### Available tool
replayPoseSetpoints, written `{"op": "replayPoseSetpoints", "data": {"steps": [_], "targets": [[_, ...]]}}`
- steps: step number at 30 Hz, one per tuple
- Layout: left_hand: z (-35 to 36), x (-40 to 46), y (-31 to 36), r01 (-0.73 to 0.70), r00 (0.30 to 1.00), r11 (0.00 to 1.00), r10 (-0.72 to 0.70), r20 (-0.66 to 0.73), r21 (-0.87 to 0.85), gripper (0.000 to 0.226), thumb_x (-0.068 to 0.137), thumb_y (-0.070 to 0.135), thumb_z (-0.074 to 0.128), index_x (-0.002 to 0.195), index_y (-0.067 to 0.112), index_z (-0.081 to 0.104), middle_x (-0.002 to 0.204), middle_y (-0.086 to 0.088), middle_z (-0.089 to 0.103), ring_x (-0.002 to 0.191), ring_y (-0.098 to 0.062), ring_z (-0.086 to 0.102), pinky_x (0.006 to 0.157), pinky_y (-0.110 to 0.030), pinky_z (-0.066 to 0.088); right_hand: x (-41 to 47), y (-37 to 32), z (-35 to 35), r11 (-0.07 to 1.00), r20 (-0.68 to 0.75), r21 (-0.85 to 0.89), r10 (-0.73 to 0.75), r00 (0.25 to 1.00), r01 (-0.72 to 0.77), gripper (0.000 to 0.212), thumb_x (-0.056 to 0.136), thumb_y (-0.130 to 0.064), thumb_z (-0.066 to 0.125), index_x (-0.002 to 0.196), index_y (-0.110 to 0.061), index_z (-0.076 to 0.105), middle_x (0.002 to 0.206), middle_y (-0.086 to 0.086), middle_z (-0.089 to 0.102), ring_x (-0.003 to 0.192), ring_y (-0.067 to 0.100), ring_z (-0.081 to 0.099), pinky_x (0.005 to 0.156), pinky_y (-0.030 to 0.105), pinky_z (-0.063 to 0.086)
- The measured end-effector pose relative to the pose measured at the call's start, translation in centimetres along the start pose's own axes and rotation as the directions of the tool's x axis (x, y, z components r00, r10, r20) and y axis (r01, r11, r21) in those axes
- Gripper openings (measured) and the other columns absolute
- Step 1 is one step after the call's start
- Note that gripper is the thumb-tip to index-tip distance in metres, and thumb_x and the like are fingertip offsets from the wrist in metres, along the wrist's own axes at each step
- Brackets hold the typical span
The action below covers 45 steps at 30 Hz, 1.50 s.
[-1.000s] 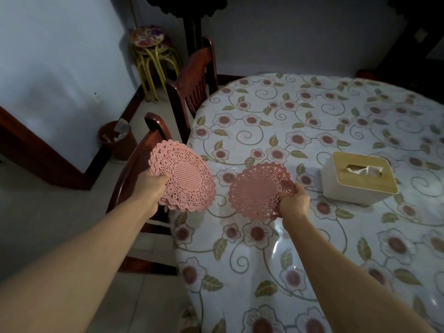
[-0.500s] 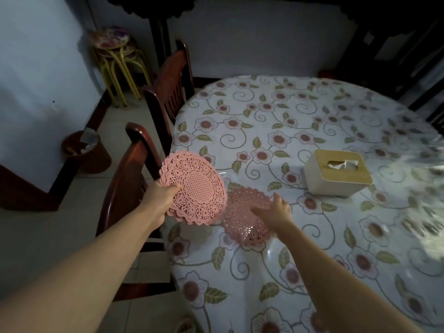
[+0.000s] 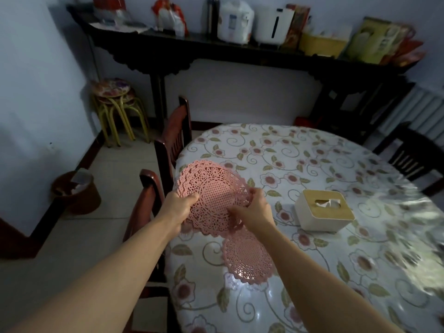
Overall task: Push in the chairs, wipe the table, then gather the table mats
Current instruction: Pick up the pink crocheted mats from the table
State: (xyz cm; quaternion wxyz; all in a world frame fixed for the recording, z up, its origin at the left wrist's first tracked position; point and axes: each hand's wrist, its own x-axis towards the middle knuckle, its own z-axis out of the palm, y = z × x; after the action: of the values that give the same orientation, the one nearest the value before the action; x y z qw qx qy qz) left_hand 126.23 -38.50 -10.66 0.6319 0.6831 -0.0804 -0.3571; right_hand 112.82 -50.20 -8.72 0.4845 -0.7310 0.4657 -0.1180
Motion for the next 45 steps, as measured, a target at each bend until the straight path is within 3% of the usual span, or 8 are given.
{"op": "replayPoseSetpoints", "data": {"steps": [10,16,28,34,37,39,42,45], "targets": [[2.5,5.4,0.7,-0.004,0.999,1.0,0.004,-0.046,-0.006,0.051,0.084,0.036,0.066,0.125,0.01,0.05,0.122,-0.002,0.06,0.113,-0.021,0.054,0.103,-0.047,0.04,7.6,0.6,-2.1,0.999,-0.161,-0.049,-0.028,0.987,0.021,0.016,0.087,-0.003,0.06,0.092,-0.011,0.046,0.086,0.006,0.058,0.062,0.013,0.052,0.041,0.02,0.037],[5.0,13.0,0.8,0.046,0.984,0.998,-0.038,-0.173,0.043,0.032,0.091,0.024,0.059,0.116,0.006,0.056,0.12,-0.01,0.062,0.112,-0.028,0.057,0.101,-0.049,0.043,17.0,2.6,-3.5,0.997,-0.195,0.059,0.067,0.979,-0.056,0.041,0.089,0.005,0.052,0.126,-0.011,0.046,0.081,-0.005,0.049,0.063,0.013,0.054,0.05,0.029,0.048],[7.6,25.6,2.7,0.03,0.899,0.996,0.011,-0.438,0.085,0.04,0.094,0.014,0.052,0.131,0.001,0.045,0.132,-0.015,0.053,0.121,-0.029,0.051,0.102,-0.04,0.042,36.1,4.2,-0.4,0.898,-0.226,0.396,0.297,0.928,-0.191,0.054,0.085,0.012,0.035,0.123,-0.021,0.056,0.105,0.012,0.066,0.064,0.022,0.058,0.049,0.029,0.046],[7.5,26.9,1.9,0.059,0.887,0.996,-0.024,-0.46,0.062,0.033,0.095,0.01,0.05,0.127,0.001,0.051,0.122,-0.013,0.06,0.11,-0.029,0.058,0.094,-0.041,0.048,38.6,5.1,0.9,0.944,-0.199,0.231,0.283,0.938,-0.235,0.047,0.09,0.006,0.037,0.131,-0.016,0.046,0.09,0.006,0.056,0.058,0.015,0.05,0.047,0.025,0.041],[7.6,26.6,1.4,0.062,0.906,0.995,-0.026,-0.421,0.074,0.03,0.095,0.01,0.05,0.124,0.005,0.054,0.118,-0.011,0.063,0.103,-0.025,0.061,0.088,-0.038,0.05,38.4,5.1,1.4,0.956,-0.101,0.087,0.289,0.952,-0.281,0.062,0.087,0.007,0.049,0.143,-0.007,0.025,0.132,0.02,0.048,0.102,0.032,0.058,0.074,0.042,0.055],[7.8,26.0,1.4,0.061,0.914,0.996,-0.029,-0.405,0.067,0.029,0.095,0.01,0.05,0.124,0.007,0.055,0.113,-0.009,0.063,0.1,-0.024,0.061,0.089,-0.039,0.05,38.0,5.1,1.3,0.964,-0.053,0.02,0.268,0.962,-0.267,0.085,0.086,-0.001,0.058,0.15,-0.009,0.003,0.154,0.02,0.019,0.138,0.038,0.028,0.107,0.051,0.036],[8.3,24.7,1.7,0.06,0.93,0.996,-0.034,-0.366,0.062,0.032,0.095,0.012,0.051,0.126,0.007,0.054,0.117,-0.008,0.062,0.105,-0.025,0.06,0.093,-0.042,0.049,36.2,5.1,0.8,0.979,0.016,-0.062,0.195,0.981,-0.193,0.094,0.088,-0.023,0.065,0.151,-0.012,-0.004,0.159,0.011,-0.005,0.145,0.034,-0.002,0.117,0.052,0.011],[8.9,22.7,1.8,0.063,0.952,0.997,-0.046,-0.302,0.047,0.038,0.092,0.019,0.056,0.128,0.008,0.053,0.124,-0.008,0.061,0.11,-0.026,0.059,0.098,-0.046,0.046,32.8,4.5,0.4,0.99,0.071,-0.044,0.14,0.988,-0.137,0.098,0.082,-0.032,0.07,0.151,-0.015,0.003,0.158,0.012,0.004,0.144,0.034,0.009,0.115,0.054,0.02]]}}
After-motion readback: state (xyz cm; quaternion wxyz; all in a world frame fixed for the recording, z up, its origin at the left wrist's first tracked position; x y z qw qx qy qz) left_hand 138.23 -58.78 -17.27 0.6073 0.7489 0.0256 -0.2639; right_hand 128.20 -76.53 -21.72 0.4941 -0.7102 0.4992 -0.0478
